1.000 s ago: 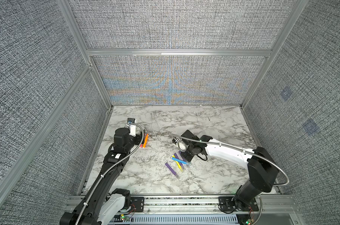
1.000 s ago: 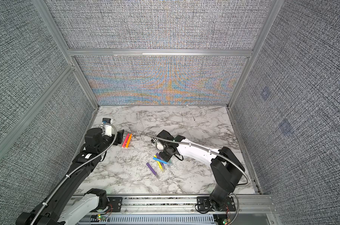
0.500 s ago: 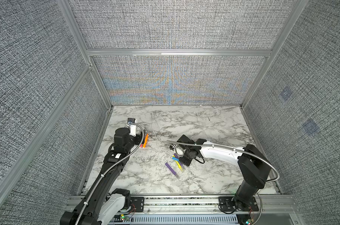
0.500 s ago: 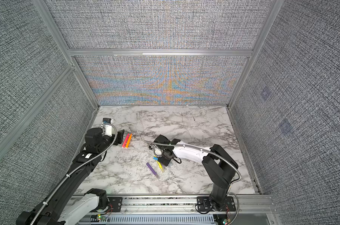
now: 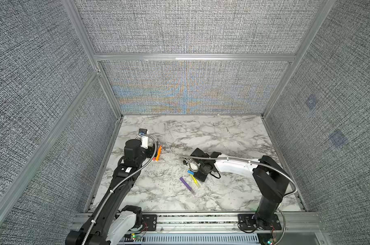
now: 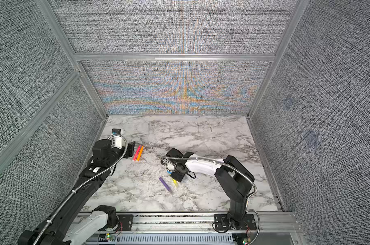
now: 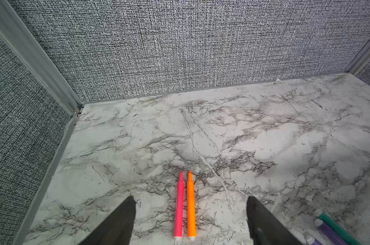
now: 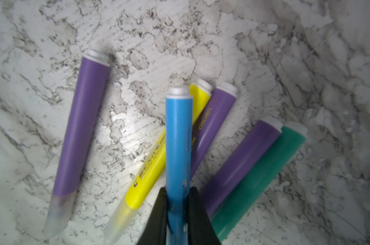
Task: Remove pen caps from pens
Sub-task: Pick up the pen from the center of the table, then turn over the pen.
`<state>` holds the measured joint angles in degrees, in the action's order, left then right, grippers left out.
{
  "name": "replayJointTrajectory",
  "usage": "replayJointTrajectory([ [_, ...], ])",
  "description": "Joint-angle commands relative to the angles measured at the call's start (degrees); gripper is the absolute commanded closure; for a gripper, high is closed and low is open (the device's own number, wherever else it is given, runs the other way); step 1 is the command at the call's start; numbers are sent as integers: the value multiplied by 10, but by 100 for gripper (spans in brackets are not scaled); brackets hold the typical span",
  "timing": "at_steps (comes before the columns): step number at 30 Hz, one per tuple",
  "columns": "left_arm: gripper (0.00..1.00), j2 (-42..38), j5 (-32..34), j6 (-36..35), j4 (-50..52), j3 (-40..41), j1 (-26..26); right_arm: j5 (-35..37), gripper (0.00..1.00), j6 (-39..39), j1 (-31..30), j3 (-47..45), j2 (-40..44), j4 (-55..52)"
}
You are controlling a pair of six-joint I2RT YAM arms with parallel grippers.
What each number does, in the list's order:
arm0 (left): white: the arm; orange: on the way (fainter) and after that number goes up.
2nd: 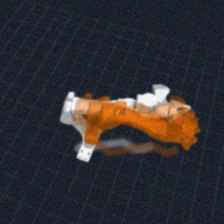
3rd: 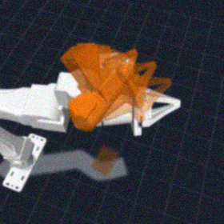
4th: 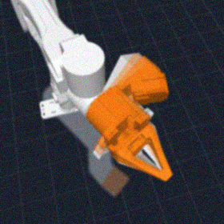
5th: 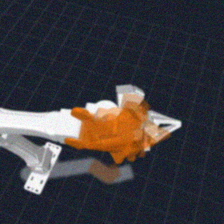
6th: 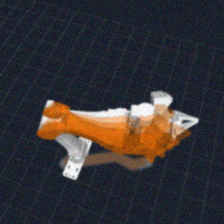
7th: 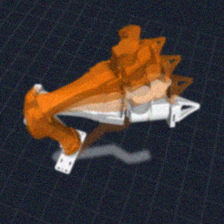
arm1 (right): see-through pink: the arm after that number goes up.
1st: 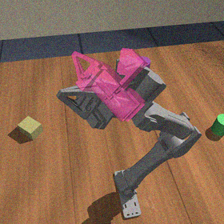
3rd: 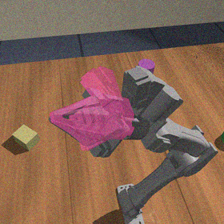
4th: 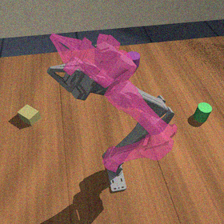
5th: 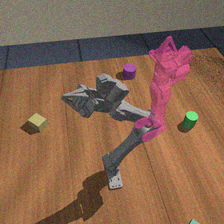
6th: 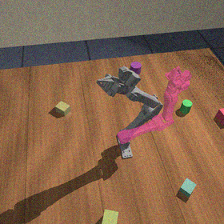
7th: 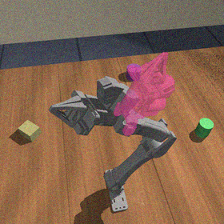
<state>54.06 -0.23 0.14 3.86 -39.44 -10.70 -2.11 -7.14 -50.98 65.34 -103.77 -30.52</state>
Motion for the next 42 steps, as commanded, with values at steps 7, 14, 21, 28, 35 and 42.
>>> replayJointTrajectory([
  [7, 18, -3, -1, -1, -34, 3, 0, 10, 99, 1, 0, -1, -1, -4],
  [14, 18, -19, -27, -7, -66, 27, -2, 8, 100, 26, 24, 13, 64, -12],
  [21, 17, -109, 106, -145, -254, 148, -95, -52, 100, 84, 91, 70, 137, -76],
  [28, 17, -78, 136, -321, -588, 268, -189, -307, 100, 228, 173, 182, 170, -95],
  [35, 15, 97, 207, -578, -958, 311, -316, -394, 100, 607, 189, -59, 288, 359],
  [42, 16, 189, 227, -671, -971, 260, -351, -250, 100, 880, 189, -228, 326, 756],
])
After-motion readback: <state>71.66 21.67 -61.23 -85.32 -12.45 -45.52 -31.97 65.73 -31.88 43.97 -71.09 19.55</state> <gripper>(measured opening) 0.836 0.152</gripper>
